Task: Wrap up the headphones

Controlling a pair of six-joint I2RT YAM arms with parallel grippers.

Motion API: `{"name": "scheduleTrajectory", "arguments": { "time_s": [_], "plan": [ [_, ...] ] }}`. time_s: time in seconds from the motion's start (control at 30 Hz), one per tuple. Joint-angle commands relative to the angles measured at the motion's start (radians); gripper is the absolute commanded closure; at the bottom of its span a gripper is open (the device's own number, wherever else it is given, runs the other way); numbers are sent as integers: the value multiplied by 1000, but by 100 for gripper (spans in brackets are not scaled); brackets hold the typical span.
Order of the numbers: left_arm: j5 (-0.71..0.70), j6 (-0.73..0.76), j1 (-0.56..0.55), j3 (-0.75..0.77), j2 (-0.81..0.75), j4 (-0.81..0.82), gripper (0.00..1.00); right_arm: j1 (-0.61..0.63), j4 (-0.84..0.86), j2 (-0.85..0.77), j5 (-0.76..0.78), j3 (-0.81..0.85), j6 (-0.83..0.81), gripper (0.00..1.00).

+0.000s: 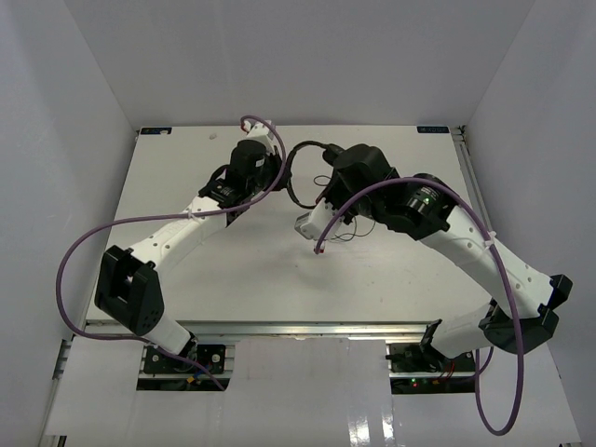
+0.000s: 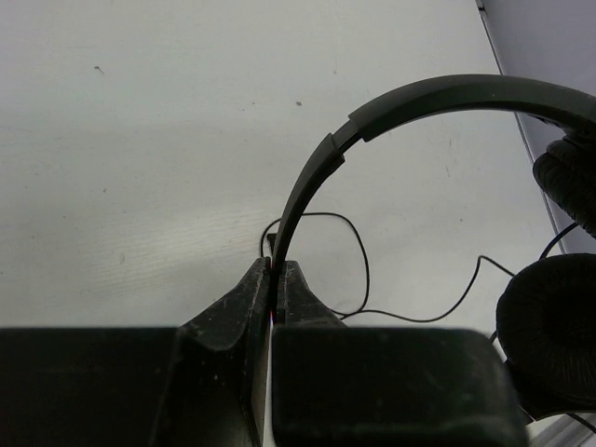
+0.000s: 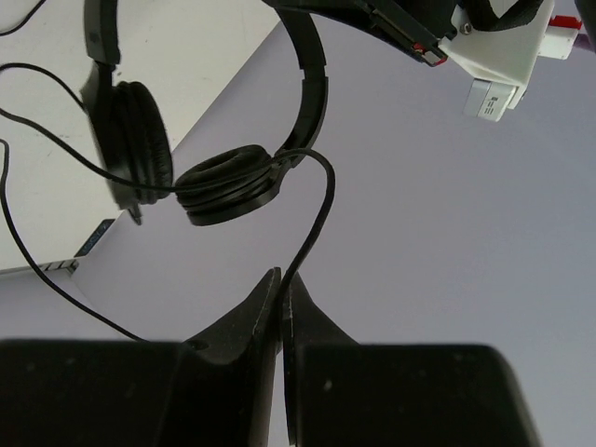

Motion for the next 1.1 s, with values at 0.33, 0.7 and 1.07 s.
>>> {"name": "scheduleTrajectory", "arguments": {
  "time_s": [0.33, 0.7, 1.07],
  "plan": [
    [471, 128, 2, -64, -71, 95, 100, -104, 32, 85, -81, 106, 86, 92],
    [460, 199, 2, -81, -93, 23, 100, -183, -68, 57, -207, 124, 159, 92],
    [597, 202, 2, -120, -114, 68, 100, -259, 261, 58, -101, 17, 399, 92]
  ]
}}
